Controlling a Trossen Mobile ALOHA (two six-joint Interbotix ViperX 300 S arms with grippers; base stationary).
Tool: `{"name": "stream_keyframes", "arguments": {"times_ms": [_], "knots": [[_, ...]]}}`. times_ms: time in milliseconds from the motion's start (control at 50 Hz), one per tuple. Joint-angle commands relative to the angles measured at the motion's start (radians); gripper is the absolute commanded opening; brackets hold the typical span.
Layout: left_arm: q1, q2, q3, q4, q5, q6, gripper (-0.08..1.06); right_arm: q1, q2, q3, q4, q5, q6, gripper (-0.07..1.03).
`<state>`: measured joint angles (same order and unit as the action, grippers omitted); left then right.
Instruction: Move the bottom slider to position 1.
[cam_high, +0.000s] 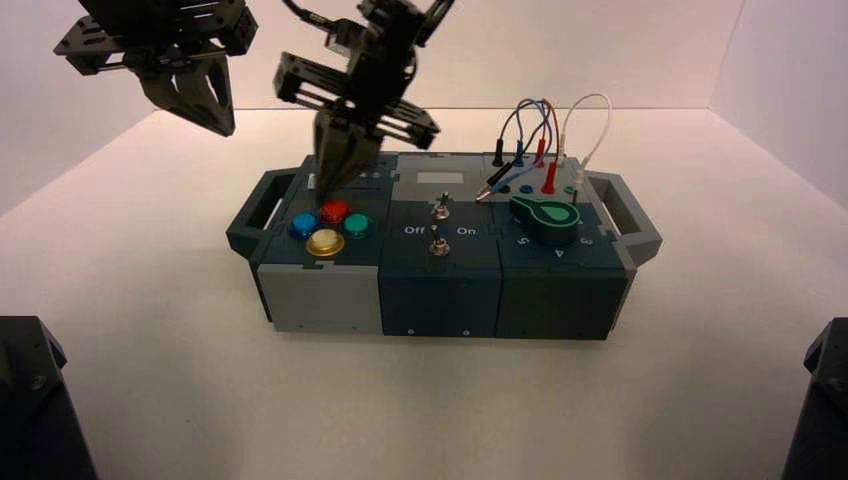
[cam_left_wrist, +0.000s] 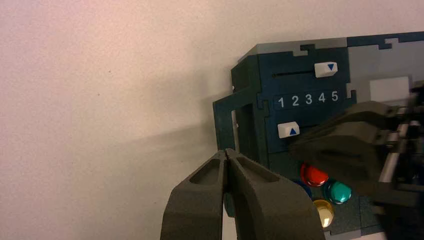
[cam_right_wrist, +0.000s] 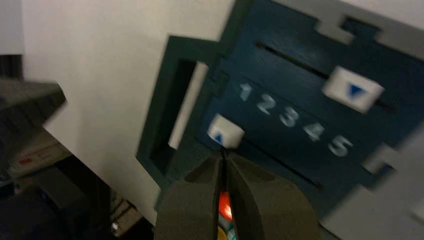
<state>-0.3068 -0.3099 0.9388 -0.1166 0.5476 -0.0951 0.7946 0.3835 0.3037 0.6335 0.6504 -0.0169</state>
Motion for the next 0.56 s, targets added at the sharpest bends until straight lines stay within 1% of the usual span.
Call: {"name": "stream_keyframes", "arguments": {"times_ms": [20,100,220,360,500,560], "knots": [[-0.002,-0.006,-0.011,0.002,-0.005,-0.002,-0.03,0.003,-0.1,0.021,-0.021,0.0,-0.003,-0.02],[-0.002,-0.006,-0.012,0.003,-0.006,-0.002,-0.03,0.003,-0.135,0.048,-0.044,0.003,-0.003,-0.02],[-0.002,-0.008,-0.011,0.006,-0.006,-0.002,-0.03,0.003,-0.189,0.087,-0.095,0.015,-0.005,-0.02],[-0.002,-0.005,-0.003,0.008,-0.028,-0.002,-0.03,0.003,-0.209,0.121,-0.14,0.011,-0.009,-0.02],[-0.002,-0.006,-0.003,0.008,-0.034,-0.002,-0.03,0.003,-0.219,0.143,-0.152,0.003,-0.011,-0.02],[-0.002,-0.008,-0.003,0.008,-0.035,-0.002,-0.03,0.005,-0.227,0.147,-0.155,0.003,-0.017,-0.02]]}}
